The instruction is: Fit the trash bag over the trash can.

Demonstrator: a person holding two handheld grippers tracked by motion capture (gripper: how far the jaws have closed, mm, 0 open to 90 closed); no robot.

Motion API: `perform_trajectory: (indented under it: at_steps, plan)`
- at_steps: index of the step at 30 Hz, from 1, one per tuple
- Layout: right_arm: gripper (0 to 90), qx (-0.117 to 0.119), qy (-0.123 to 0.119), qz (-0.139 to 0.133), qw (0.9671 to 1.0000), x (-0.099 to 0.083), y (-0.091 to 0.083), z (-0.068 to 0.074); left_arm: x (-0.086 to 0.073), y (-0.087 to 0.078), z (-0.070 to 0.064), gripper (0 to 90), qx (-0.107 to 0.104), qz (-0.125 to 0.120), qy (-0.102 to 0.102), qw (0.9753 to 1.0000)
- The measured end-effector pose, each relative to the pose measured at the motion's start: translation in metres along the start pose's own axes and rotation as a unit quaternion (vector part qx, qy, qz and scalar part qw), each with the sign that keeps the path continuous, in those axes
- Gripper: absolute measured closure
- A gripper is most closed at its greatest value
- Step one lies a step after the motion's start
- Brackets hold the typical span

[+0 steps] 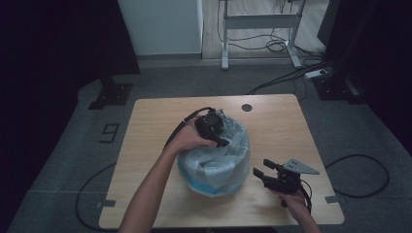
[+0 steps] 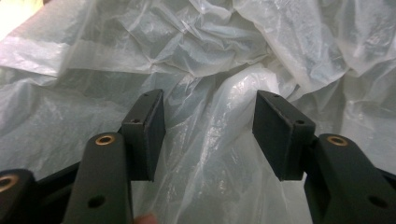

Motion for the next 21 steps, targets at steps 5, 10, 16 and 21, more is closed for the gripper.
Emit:
perform_trajectory:
  at_steps: [5,10,16,21]
  plan:
    - [33.6,-0.001,0.000,0.000,1.0000,0.001,-0.001,-0.001,0.002,-0.009,0.001,41.5,0.000,-0.025,-0.001,0.9997]
    - [33.6,-0.003,0.000,-0.002,1.0000,0.001,-0.001,-0.001,0.003,-0.032,0.002,40.6,0.010,-0.065,-0.004,0.9978]
    - [33.6,-0.003,-0.001,0.000,1.0000,0.001,0.000,0.000,-0.007,-0.059,-0.002,40.8,0.023,-0.081,-0.004,0.9964]
    - [33.6,-0.003,-0.002,0.001,1.0000,0.000,0.001,0.001,-0.022,-0.075,-0.005,40.8,0.030,-0.079,-0.007,0.9964]
Point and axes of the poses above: each handheld gripper's, and its own axes: y roughly forward along the jaws, x roughly out of its top, z roughly to its left, the point moved 3 cm from there along y, roughly forward along the jaws, and after that the axes turned 15 degrees about -z, right-handed, at the moved point
